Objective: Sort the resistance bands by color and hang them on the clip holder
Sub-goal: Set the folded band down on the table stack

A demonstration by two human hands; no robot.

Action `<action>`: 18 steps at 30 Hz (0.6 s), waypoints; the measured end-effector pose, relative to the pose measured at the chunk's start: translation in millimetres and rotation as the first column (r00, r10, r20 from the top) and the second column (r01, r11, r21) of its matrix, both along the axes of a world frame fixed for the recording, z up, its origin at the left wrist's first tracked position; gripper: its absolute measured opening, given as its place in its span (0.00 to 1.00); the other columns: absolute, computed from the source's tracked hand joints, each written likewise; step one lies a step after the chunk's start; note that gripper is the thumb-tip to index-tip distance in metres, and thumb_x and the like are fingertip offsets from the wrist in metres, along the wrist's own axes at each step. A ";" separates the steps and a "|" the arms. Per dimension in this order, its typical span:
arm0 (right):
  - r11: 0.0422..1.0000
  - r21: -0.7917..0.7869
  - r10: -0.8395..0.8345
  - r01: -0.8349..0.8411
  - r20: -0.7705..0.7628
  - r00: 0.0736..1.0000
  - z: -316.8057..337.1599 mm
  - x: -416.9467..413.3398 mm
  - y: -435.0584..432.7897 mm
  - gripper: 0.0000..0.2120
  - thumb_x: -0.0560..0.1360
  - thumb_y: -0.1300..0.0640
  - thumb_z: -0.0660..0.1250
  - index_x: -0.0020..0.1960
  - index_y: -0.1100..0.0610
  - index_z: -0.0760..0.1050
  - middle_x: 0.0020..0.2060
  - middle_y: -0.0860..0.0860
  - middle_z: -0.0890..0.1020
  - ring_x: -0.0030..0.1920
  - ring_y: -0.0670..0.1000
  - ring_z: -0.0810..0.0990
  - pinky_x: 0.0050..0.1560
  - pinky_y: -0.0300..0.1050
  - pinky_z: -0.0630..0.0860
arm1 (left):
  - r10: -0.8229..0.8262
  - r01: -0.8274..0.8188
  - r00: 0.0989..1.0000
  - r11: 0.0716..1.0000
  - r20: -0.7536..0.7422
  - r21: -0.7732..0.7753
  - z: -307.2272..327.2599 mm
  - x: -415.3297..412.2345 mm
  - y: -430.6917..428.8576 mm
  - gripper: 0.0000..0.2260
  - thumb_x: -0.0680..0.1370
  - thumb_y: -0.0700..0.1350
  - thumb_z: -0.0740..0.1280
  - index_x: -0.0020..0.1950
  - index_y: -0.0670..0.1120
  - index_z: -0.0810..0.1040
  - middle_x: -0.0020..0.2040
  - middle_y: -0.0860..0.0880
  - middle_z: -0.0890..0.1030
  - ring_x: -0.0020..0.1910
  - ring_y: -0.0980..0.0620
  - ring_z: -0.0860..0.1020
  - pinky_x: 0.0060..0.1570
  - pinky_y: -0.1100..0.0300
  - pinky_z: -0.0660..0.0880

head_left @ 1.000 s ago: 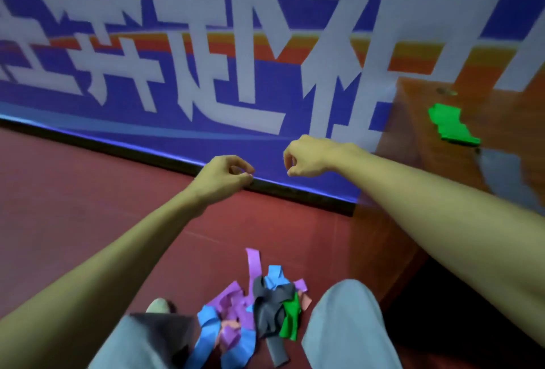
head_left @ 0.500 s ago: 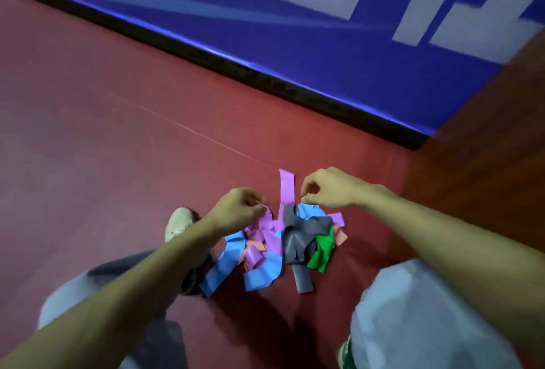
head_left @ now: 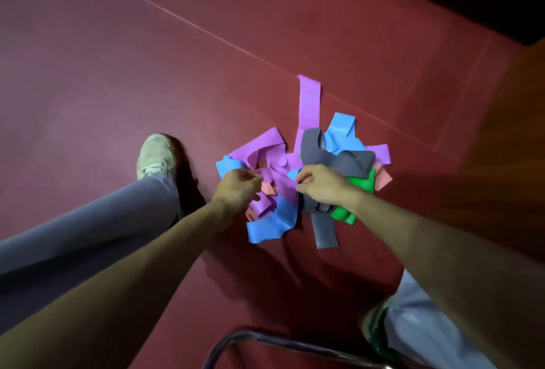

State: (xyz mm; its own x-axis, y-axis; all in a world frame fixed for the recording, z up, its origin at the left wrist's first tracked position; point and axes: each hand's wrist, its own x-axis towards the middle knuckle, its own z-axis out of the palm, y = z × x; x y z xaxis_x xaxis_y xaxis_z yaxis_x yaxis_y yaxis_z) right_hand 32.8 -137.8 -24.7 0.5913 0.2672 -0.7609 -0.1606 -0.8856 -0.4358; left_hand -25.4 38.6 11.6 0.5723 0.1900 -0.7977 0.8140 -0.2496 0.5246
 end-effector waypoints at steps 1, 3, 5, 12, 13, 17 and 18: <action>1.000 0.009 -0.028 0.028 0.007 1.000 -14.0 -2.6 4.2 0.14 0.73 0.59 0.68 0.59 0.55 0.78 0.58 0.54 0.81 0.58 0.53 0.78 0.61 0.45 0.73 | 0.023 -0.023 0.999 1.000 -0.022 -0.008 -8.8 -2.8 1.0 0.05 0.72 0.39 0.63 0.44 0.43 0.77 0.36 0.47 0.77 0.27 0.57 0.77 0.35 0.61 0.70; 0.999 0.013 -0.051 0.050 0.019 0.999 -37.7 -9.9 12.1 0.21 0.74 0.60 0.67 0.66 0.56 0.74 0.62 0.58 0.77 0.58 0.53 0.77 0.63 0.47 0.71 | 0.043 -0.043 0.998 0.999 -0.042 -0.006 -24.6 -8.2 3.5 0.07 0.74 0.34 0.61 0.44 0.43 0.78 0.36 0.46 0.77 0.23 0.60 0.75 0.34 0.61 0.71; 1.000 -0.013 -0.017 0.017 0.020 1.000 -53.8 -18.8 19.3 0.24 0.75 0.59 0.67 0.70 0.55 0.70 0.65 0.59 0.70 0.62 0.57 0.74 0.65 0.48 0.69 | 0.042 -0.042 0.998 0.999 -0.047 -0.005 -34.0 -11.3 4.9 0.09 0.75 0.32 0.60 0.43 0.43 0.77 0.36 0.46 0.76 0.22 0.60 0.74 0.33 0.62 0.71; 0.992 -0.112 0.071 -0.052 0.178 0.981 -67.0 -36.2 28.9 0.06 0.75 0.56 0.69 0.51 0.54 0.75 0.59 0.55 0.67 0.55 0.59 0.75 0.54 0.52 0.74 | 0.025 -0.026 0.999 0.999 -0.035 -0.026 -37.5 -9.6 9.1 0.10 0.76 0.32 0.59 0.44 0.43 0.77 0.37 0.46 0.77 0.29 0.53 0.75 0.36 0.60 0.73; 0.995 -0.094 0.061 -0.044 0.189 0.980 -64.1 -36.9 27.2 0.05 0.74 0.56 0.70 0.48 0.54 0.75 0.58 0.54 0.68 0.55 0.59 0.75 0.53 0.50 0.74 | 0.023 -0.024 0.999 0.999 -0.031 -0.029 -34.4 -8.6 9.6 0.10 0.76 0.32 0.59 0.43 0.44 0.77 0.37 0.45 0.77 0.30 0.53 0.75 0.35 0.61 0.73; 0.996 0.015 0.081 -0.088 0.273 0.959 -37.6 -31.5 15.6 0.05 0.69 0.59 0.73 0.43 0.55 0.78 0.52 0.53 0.74 0.55 0.55 0.73 0.57 0.43 0.67 | -0.045 0.044 0.999 0.999 -0.028 -0.021 -14.2 -5.6 13.1 0.08 0.76 0.34 0.60 0.48 0.41 0.78 0.39 0.44 0.78 0.31 0.51 0.76 0.31 0.64 0.73; 0.992 0.050 0.094 -0.114 0.297 0.950 -27.0 -28.3 12.7 0.05 0.68 0.59 0.74 0.42 0.56 0.78 0.50 0.53 0.76 0.53 0.55 0.74 0.57 0.42 0.65 | -0.073 0.073 0.997 0.997 -0.024 -0.021 -6.5 -4.0 13.9 0.08 0.77 0.34 0.60 0.48 0.41 0.78 0.39 0.44 0.78 0.31 0.51 0.76 0.29 0.66 0.72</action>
